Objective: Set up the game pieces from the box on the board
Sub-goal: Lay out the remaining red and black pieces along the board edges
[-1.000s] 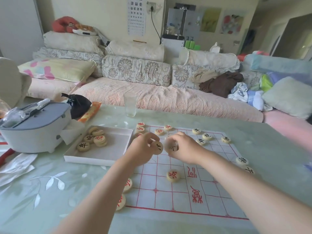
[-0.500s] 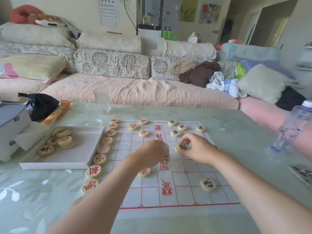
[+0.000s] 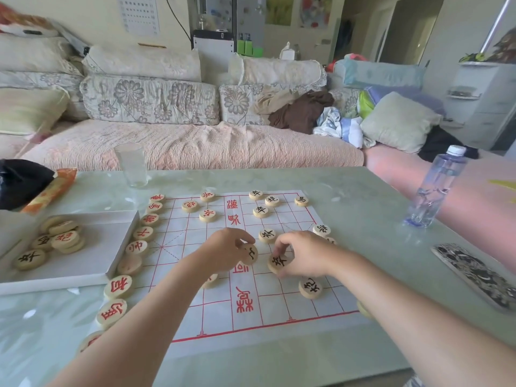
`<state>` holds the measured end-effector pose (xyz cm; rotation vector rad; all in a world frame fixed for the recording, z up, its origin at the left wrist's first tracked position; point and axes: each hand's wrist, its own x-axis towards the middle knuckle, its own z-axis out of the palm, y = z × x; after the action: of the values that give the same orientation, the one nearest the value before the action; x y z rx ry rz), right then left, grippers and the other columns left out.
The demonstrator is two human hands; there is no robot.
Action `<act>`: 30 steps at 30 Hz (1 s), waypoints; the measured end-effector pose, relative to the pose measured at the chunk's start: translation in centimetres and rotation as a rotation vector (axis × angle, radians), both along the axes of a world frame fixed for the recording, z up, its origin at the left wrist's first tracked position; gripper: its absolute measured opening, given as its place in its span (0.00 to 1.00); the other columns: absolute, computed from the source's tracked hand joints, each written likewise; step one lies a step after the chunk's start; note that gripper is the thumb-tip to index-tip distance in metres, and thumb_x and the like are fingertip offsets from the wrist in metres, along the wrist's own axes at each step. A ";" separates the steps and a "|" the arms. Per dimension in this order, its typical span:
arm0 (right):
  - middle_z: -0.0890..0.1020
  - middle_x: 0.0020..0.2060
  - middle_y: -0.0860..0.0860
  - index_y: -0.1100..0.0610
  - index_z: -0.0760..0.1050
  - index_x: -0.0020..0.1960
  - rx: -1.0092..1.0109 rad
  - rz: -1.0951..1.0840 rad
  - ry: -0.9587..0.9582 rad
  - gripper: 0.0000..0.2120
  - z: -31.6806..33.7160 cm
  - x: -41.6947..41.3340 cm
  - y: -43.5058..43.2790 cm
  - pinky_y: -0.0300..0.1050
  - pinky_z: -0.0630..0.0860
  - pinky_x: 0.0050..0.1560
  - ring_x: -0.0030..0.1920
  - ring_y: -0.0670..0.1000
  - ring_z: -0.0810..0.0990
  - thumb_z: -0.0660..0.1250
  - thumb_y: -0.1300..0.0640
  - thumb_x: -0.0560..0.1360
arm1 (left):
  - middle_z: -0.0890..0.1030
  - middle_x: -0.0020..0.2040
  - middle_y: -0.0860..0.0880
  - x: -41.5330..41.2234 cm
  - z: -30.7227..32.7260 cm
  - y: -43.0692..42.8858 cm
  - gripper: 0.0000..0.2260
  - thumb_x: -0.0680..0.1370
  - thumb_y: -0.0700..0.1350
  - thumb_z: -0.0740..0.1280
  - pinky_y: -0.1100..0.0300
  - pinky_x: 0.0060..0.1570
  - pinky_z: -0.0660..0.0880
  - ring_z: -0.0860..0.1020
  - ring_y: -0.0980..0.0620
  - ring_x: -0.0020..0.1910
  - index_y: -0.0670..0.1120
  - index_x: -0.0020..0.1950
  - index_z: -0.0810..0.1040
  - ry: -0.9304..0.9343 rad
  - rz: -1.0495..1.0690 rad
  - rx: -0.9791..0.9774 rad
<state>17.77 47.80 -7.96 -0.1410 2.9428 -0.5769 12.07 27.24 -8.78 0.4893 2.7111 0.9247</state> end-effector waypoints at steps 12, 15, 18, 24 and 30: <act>0.72 0.41 0.38 0.45 0.74 0.55 -0.293 -0.082 0.140 0.15 1.0 1.6 -0.9 0.30 0.65 0.37 0.38 0.33 0.72 0.75 0.48 0.71 | 0.84 0.41 0.47 0.4 2.1 1.2 0.07 0.75 0.39 0.70 0.68 0.30 0.75 0.80 0.60 0.28 0.46 0.52 0.81 -0.171 0.183 0.473; 0.71 0.37 0.38 0.47 0.74 0.54 -0.383 -0.121 0.214 0.17 1.4 1.5 -0.8 0.29 0.66 0.34 0.35 0.33 0.72 0.78 0.51 0.70 | 0.85 0.39 0.47 0.3 2.8 1.5 0.07 0.74 0.40 0.72 0.67 0.32 0.75 0.82 0.58 0.30 0.44 0.51 0.82 -0.202 0.220 0.545; 0.73 0.35 0.39 0.47 0.76 0.49 -0.418 -0.140 0.266 0.16 1.7 1.0 -0.8 0.31 0.65 0.33 0.33 0.37 0.72 0.79 0.50 0.67 | 0.85 0.38 0.46 0.2 2.8 2.1 0.09 0.71 0.42 0.75 0.61 0.38 0.76 0.83 0.54 0.35 0.43 0.49 0.82 -0.226 0.207 0.582; 0.75 0.33 0.39 0.46 0.76 0.46 -0.397 -0.140 0.287 0.14 1.2 -0.7 0.5 0.33 0.67 0.33 0.31 0.40 0.72 0.79 0.47 0.66 | 0.85 0.41 0.44 -0.9 2.4 4.2 0.10 0.70 0.48 0.77 0.56 0.48 0.80 0.79 0.53 0.36 0.44 0.46 0.84 -0.228 0.173 0.581; 0.79 0.49 0.38 0.44 0.75 0.47 -0.257 -0.388 0.340 0.09 0.7 -4.5 5.4 0.41 0.70 0.44 0.47 0.44 0.77 0.72 0.44 0.71 | 0.76 0.59 0.53 -3.1 0.2 6.5 0.11 0.78 0.48 0.66 0.63 0.49 0.68 0.74 0.54 0.55 0.53 0.60 0.79 0.269 0.044 0.091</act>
<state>13.23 53.16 -7.23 0.3506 3.2272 -1.0821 8.99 33.76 -8.56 0.6151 2.9390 1.0667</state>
